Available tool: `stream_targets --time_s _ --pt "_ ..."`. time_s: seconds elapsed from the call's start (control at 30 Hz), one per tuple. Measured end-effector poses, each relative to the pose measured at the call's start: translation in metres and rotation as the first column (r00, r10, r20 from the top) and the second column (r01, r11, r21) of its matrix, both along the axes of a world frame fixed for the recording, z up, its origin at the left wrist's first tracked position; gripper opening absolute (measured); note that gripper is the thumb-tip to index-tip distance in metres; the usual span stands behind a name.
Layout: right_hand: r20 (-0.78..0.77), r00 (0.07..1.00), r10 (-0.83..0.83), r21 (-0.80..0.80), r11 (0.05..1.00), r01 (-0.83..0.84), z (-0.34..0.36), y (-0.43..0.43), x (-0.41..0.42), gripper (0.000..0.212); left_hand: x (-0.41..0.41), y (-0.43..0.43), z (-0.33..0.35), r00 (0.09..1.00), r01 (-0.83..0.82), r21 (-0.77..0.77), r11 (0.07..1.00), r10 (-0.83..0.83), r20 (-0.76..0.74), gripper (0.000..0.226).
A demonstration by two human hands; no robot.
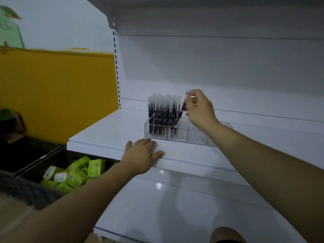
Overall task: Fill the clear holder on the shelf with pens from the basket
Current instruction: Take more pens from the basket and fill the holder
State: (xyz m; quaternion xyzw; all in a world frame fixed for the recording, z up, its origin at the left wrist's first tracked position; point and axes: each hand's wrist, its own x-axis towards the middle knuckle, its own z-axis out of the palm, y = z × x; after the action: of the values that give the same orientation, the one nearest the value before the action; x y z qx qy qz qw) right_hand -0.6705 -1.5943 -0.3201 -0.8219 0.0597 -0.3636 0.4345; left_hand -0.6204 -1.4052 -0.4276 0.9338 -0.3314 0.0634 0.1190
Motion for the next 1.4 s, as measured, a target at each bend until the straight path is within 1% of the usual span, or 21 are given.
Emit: stream_targets --time_s 0.13,0.23,0.37,0.5,0.63,0.7,0.77,0.9,1.0,1.1,1.17,1.27,1.4 --pt "-0.060 0.998 -0.006 -0.049 0.999 0.003 -0.005 0.000 0.007 0.012 0.001 -0.001 -0.010 1.000 -0.004 0.015 1.000 0.003 0.030 0.059" --pt "-0.122 0.992 -0.034 -0.115 0.993 0.020 -0.011 0.002 0.015 0.018 0.000 -0.001 -0.013 0.997 -0.022 0.028 0.999 0.020 0.069 0.071" --pt "-0.150 0.987 -0.065 -0.139 0.989 0.044 -0.014 0.006 0.023 0.019 -0.001 -0.001 -0.013 0.998 -0.024 0.017 1.000 0.023 0.066 0.059" --pt "-0.172 0.976 -0.133 -0.195 0.976 0.098 -0.012 0.004 0.027 0.022 -0.001 -0.002 -0.013 0.997 -0.028 0.017 0.999 0.027 0.071 0.058" --pt "-0.300 0.938 -0.170 -0.290 0.954 0.080 -0.018 0.001 0.026 0.024 -0.001 -0.002 -0.012 0.997 -0.033 0.025 0.999 0.031 0.068 0.058" --pt "-0.327 0.928 -0.180 -0.301 0.950 0.078 -0.021 0.000 0.024 0.026 -0.001 -0.001 -0.010 0.999 -0.034 0.026 0.999 0.032 0.043 0.058" --pt "-0.317 0.933 -0.169 -0.283 0.956 0.077 -0.020 0.000 0.021 0.030 0.000 -0.001 -0.006 1.000 -0.029 0.017 0.999 0.029 -0.006 0.059" --pt "-0.216 0.964 -0.158 -0.333 0.940 0.079 -0.006 0.003 0.013 0.040 0.004 0.002 0.009 0.990 -0.027 -0.028 0.999 0.023 -0.141 0.063" --pt "-0.191 0.975 -0.112 -0.371 0.928 0.034 0.006 0.013 0.009 0.045 0.001 0.014 0.022 0.980 -0.102 -0.096 0.990 0.084 -0.183 0.064" --pt "-0.204 0.977 -0.066 -0.408 0.912 -0.024 0.010 0.031 0.007 0.045 -0.010 0.035 0.034 0.967 -0.178 -0.201 0.963 0.133 -0.219 0.064" --pt "-0.224 0.974 -0.025 -0.431 0.899 -0.076 0.009 0.050 0.003 0.046 -0.022 0.054 0.038 0.956 -0.227 -0.243 0.943 0.169 -0.240 0.064" --pt "-0.275 0.960 0.045 -0.443 0.880 -0.168 0.003 0.083 -0.007 0.048 -0.047 0.084 0.038 0.935 -0.303 -0.274 0.913 0.230 -0.269 0.064" --pt "-0.407 0.896 0.176 -0.409 0.842 -0.351 -0.014 0.129 -0.026 0.055 -0.081 0.126 0.029 0.896 -0.389 -0.233 0.891 0.309 -0.318 0.065"
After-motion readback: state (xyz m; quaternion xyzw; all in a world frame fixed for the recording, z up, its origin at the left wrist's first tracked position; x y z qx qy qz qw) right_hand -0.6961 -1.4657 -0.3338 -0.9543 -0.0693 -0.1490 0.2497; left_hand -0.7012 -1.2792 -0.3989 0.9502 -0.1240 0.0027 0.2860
